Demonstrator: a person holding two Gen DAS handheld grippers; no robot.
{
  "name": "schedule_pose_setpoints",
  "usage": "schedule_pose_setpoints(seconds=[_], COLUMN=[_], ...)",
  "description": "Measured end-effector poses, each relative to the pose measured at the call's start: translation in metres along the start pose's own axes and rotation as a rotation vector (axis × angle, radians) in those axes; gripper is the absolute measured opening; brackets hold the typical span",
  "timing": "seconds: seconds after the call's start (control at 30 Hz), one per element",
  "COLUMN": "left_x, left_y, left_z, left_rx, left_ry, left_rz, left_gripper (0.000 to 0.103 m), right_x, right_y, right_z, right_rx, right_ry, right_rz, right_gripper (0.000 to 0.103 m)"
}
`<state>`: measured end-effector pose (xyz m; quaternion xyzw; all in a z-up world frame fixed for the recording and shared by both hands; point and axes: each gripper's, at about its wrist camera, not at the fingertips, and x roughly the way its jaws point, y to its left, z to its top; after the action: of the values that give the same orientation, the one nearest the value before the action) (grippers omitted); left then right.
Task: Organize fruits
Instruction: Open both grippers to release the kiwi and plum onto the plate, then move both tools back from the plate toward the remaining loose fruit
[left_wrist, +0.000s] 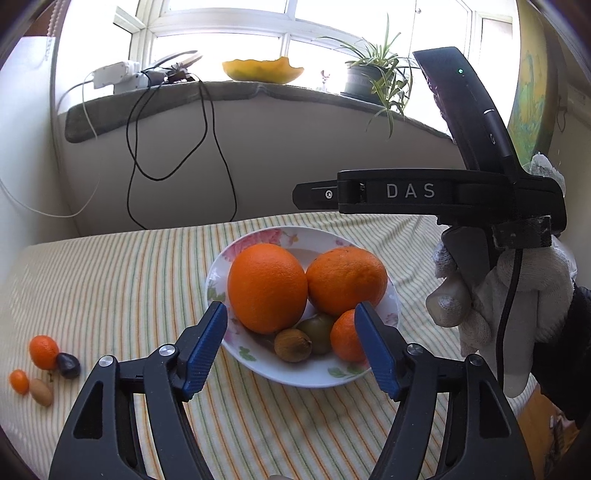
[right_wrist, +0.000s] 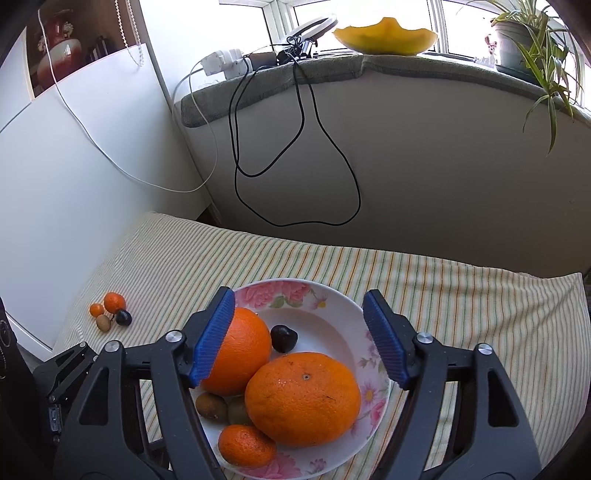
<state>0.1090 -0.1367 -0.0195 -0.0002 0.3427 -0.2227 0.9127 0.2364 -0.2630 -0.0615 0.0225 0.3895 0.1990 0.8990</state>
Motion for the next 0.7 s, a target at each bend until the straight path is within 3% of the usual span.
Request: schedule_pose_setpoints(seconds=[0.7], left_x=[-0.033], left_y=[0.02], left_z=[-0.007], left_rx=[-0.034], left_ry=[-0.031], left_rz=[0.055], left_gripper=[0.073], right_x=[-0.018], right_y=[0.039], right_z=[0.002], right_rx=[-0.057], right_ry=[-0.02], right_rz=[-0.009], right_gripper=[0.083])
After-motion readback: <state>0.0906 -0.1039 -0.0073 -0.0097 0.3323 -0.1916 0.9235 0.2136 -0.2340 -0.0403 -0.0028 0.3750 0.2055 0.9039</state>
